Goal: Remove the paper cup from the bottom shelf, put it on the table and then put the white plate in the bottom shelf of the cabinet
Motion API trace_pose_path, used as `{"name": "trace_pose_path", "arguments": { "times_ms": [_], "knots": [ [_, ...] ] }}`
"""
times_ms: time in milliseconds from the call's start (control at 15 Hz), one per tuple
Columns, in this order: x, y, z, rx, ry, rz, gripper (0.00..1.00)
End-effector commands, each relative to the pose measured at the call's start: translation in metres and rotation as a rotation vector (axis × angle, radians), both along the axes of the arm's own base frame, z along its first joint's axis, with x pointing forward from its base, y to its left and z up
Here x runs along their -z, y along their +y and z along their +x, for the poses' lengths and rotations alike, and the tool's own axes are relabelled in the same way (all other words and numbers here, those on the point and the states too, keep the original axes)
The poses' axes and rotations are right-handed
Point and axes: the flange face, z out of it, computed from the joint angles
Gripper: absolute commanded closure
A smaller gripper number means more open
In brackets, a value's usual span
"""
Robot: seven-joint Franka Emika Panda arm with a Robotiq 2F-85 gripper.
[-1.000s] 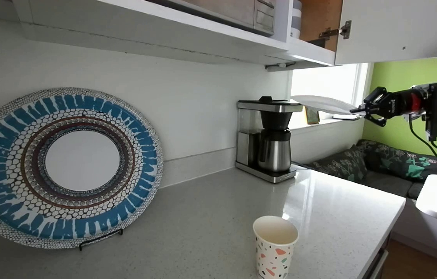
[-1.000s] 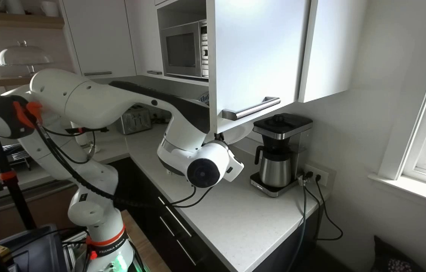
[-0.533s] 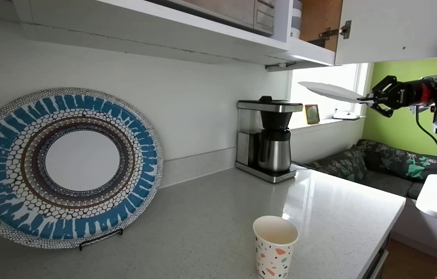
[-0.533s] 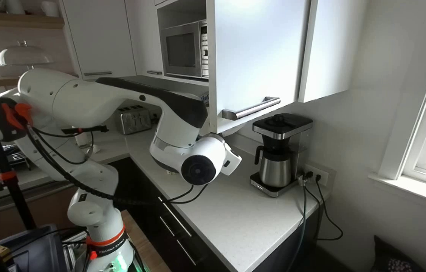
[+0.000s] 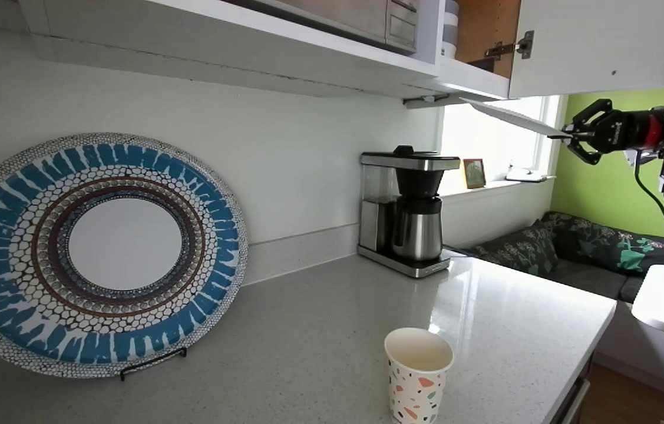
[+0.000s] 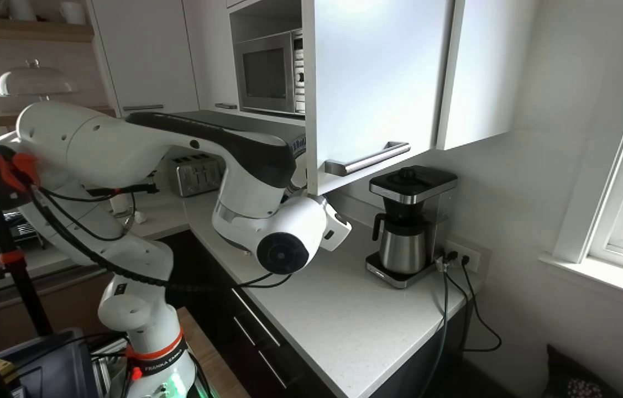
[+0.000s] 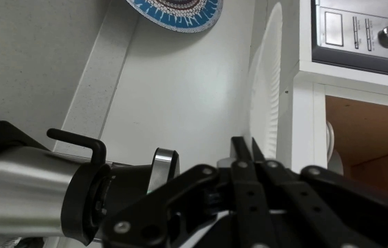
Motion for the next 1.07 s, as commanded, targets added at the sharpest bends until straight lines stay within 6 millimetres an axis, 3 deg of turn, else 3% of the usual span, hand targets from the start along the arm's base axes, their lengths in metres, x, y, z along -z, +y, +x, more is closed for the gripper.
{"name": "trace_pose_path", "arguments": {
  "times_ms": [0, 1000],
  "knots": [
    [-0.006, 0.0, -0.003, -0.001, -0.048, 0.075, 1.0],
    [-0.042, 0.001, 0.014, 0.047, -0.14, 0.158, 1.0]
  ]
}}
